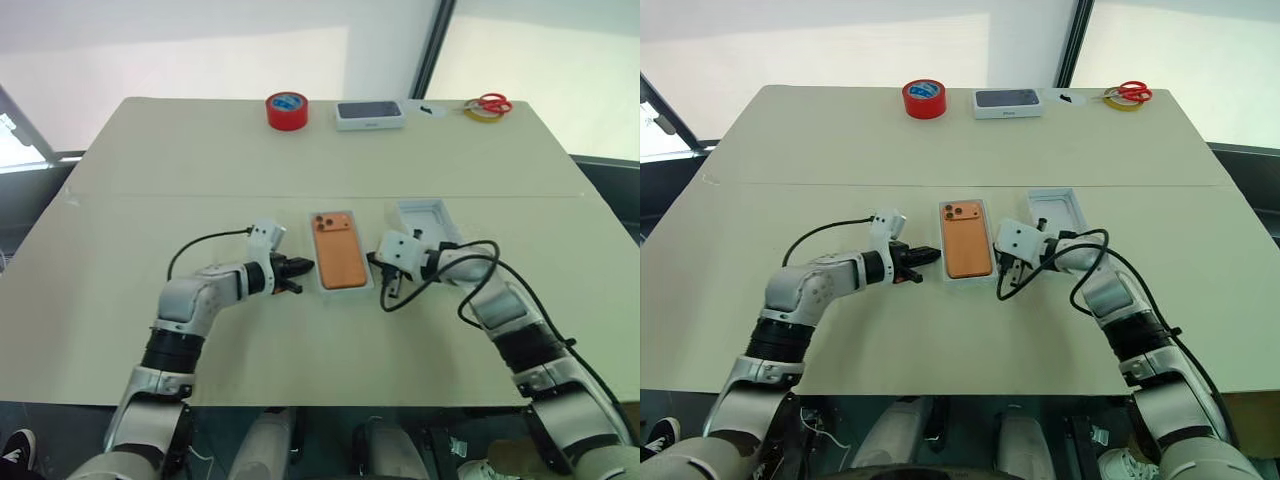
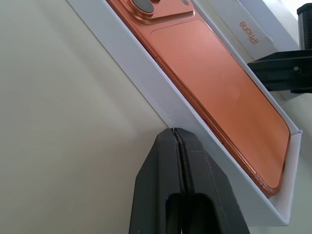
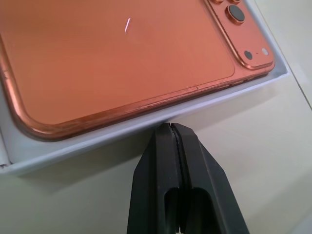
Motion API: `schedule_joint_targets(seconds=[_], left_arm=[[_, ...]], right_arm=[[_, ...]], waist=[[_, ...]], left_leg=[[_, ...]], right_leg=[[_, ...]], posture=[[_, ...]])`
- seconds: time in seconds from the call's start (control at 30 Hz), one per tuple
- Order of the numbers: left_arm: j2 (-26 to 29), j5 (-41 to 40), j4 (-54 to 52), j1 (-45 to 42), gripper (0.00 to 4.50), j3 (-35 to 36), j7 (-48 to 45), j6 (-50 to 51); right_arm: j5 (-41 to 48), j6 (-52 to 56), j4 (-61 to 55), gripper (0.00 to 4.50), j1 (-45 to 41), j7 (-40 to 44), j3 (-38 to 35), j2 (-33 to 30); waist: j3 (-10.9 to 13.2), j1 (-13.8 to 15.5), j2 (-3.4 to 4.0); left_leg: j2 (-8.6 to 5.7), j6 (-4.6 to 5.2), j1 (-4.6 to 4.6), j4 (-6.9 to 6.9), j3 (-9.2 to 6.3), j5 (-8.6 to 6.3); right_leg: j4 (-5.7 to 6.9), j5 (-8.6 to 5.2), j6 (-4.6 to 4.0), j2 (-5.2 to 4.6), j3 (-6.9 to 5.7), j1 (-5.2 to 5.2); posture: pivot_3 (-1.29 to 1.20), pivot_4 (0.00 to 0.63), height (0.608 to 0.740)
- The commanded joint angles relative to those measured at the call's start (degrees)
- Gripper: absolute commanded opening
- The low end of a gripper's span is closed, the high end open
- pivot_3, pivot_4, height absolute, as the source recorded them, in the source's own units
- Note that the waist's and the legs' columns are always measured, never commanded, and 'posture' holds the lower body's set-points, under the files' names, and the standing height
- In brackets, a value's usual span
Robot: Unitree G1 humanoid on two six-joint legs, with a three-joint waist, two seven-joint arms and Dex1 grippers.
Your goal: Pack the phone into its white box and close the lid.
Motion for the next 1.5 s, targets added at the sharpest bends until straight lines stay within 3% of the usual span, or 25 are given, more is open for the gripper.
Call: schedule_joint_targets(seconds=[0.03,0.3,0.53,0.6,0.7,0.83,0.87,1.0,1.17,1.27,1.4,1.5], left_arm=[[-3.0,1.2,1.5,-1.7,0.03,-3.2,-1.9,-1.5],[-5.8,4.4,6.1,-3.9,0.03,-3.9,-3.9,-4.5],[-4.1,4.1,2.7,-1.7,0.03,-2.3,-5.0,-3.3],[-2.6,5.1,0.9,-0.9,0.55,-2.5,-5.8,-5.0],[-0.8,4.5,-2.0,0.0,1.69,-1.7,-6.9,-5.3],[4.5,4.5,-7.3,2.4,3.62,-0.4,-10.9,-8.3],[5.4,4.7,-8.1,2.9,3.65,-0.6,-11.7,-9.7],[9.7,5.3,-9.8,5.8,3.65,0.6,-16.5,-17.3],[14.7,6.8,-11.0,9.5,3.65,2.0,-24.2,-31.8],[16.2,3.1,-11.8,10.5,3.65,3.2,-28.3,-31.3],[18.5,3.3,-12.0,12.7,3.65,5.7,-33.7,-40.6],[20.0,2.5,-11.5,13.7,3.65,6.3,-36.1,-41.6]], right_arm=[[1.3,1.9,-5.2,0.00,3.5,1.0,-1.4,-1.9],[1.3,4.8,-8.2,0.00,6.5,-0.5,-3.9,-4.5],[2.6,5.1,-7.9,0.00,5.5,0.0,-5.0,-4.8],[4.6,7.3,-8.5,0.52,4.9,1.3,-6.5,-5.4],[6.1,8.7,-10.0,1.71,4.3,2.2,-8.5,-7.0],[12.2,13.8,-13.0,3.72,2.2,1.7,-14.5,-7.4],[12.9,15.0,-13.3,4.34,2.1,1.3,-15.2,-7.2],[11.4,22.6,-14.7,4.43,2.7,-1.9,-15.1,-7.6],[17.4,49.1,-22.3,4.43,0.5,-5.3,-16.0,-4.7],[18.7,57.5,-24.3,4.43,-1.8,-7.1,-14.9,-4.7],[22.2,74.6,-24.1,4.43,-8.0,-9.3,-14.6,-3.7],[23.9,83.1,-23.6,4.43,-10.8,-10.8,-13.5,-3.6]], waist=[[0.0,0.5,0.01],[0.0,0.7,0.00],[0.0,0.6,0.00],[0.0,0.5,0.00],[0.0,0.5,0.01],[0.1,-0.1,0.09],[0.1,-0.3,0.10],[0.1,-0.9,0.10],[0.1,-1.2,0.17],[0.1,-1.2,0.25],[0.1,-1.3,0.26],[0.1,-1.2,0.26]], left_leg=[[0.00,0.00,0.00,0.01,0.00,0.00],[-0.01,0.18,0.03,0.12,-0.01,-0.11],[-0.01,0.19,0.02,0.12,-0.01,-0.11],[-0.01,0.18,0.03,0.12,-0.01,-0.11],[-0.01,0.18,0.02,0.12,-0.01,-0.11],[0.03,0.18,-0.01,0.09,-0.01,-0.11],[0.03,0.18,-0.01,0.05,-0.01,-0.11],[0.04,0.18,-0.01,0.01,-0.02,-0.11],[0.05,0.20,-0.16,-0.05,-0.02,-0.12],[0.06,0.20,-0.22,-0.10,-0.02,-0.13],[0.06,0.21,-0.54,-0.06,-0.01,-0.12],[0.06,0.21,-0.58,-0.09,-0.01,-0.12]], right_leg=[[0.00,0.00,0.00,0.00,0.00,0.01],[-0.10,0.00,0.00,-0.04,-0.05,0.15],[-0.11,0.00,0.00,-0.04,-0.05,0.16],[-0.11,0.00,0.00,-0.04,-0.06,0.16],[-0.11,0.00,0.00,-0.04,-0.05,0.15],[-0.10,0.00,0.00,-0.03,-0.04,0.12],[-0.11,0.00,0.00,-0.03,-0.04,0.10],[-0.17,-0.01,-0.02,-0.04,-0.06,0.11],[-0.21,-0.04,-0.08,-0.06,-0.04,-0.09],[-0.22,-0.10,-0.20,-0.07,-0.03,-0.16],[-0.21,-0.09,-0.26,-0.07,-0.03,-0.49],[-0.22,-0.08,-0.26,-0.08,-0.04,-0.53]], posture=[[0.00,0.150,0.738],[0.00,0.150,0.738],[0.00,0.150,0.738],[0.00,0.150,0.738],[0.00,0.150,0.738],[0.00,0.150,0.738],[0.00,0.150,0.738],[0.00,0.150,0.738],[0.00,0.150,0.738],[0.00,0.150,0.738],[0.00,0.150,0.738],[0.00,0.150,0.738]])
